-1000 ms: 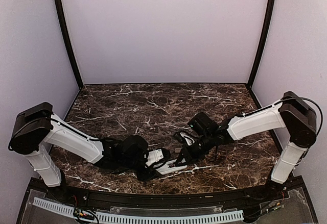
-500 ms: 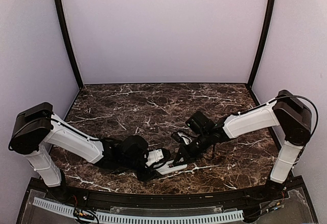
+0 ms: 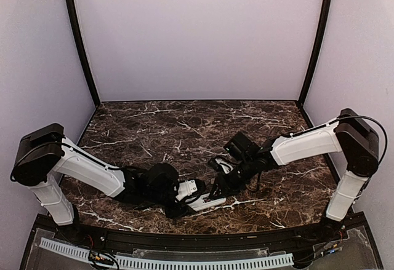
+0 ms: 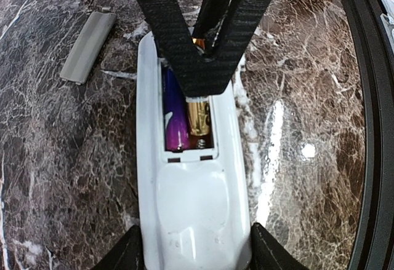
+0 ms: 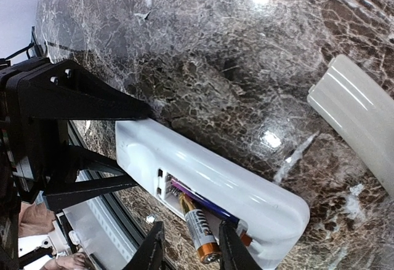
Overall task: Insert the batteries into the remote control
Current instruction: Place the battery in the battery compartment, then load the battery into the battery compartment, then pick up the battery cover at the center of the board.
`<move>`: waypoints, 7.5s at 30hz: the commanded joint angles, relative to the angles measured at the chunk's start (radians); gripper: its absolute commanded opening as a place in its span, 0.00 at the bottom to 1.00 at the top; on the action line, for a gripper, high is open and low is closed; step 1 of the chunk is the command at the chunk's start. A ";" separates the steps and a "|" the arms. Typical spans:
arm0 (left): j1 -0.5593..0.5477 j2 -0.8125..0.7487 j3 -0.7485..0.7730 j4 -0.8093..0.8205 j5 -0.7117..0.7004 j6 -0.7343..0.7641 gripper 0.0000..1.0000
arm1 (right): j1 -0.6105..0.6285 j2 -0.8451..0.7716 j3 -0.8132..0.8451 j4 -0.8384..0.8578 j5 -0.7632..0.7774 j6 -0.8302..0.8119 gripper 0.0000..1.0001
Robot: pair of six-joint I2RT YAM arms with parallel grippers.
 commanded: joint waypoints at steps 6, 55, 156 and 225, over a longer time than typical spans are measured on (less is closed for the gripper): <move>-0.003 0.008 -0.007 -0.023 0.012 0.001 0.57 | 0.002 -0.026 0.053 -0.165 0.115 -0.025 0.33; -0.003 0.054 -0.003 -0.012 0.022 0.008 0.37 | 0.042 0.001 0.057 -0.143 0.113 0.023 0.00; -0.003 0.012 0.028 -0.078 -0.047 0.043 0.42 | 0.082 0.012 0.162 -0.134 0.107 -0.014 0.00; 0.006 -0.320 -0.026 -0.094 -0.082 -0.001 0.97 | -0.033 0.229 0.304 -0.445 0.490 -1.171 0.26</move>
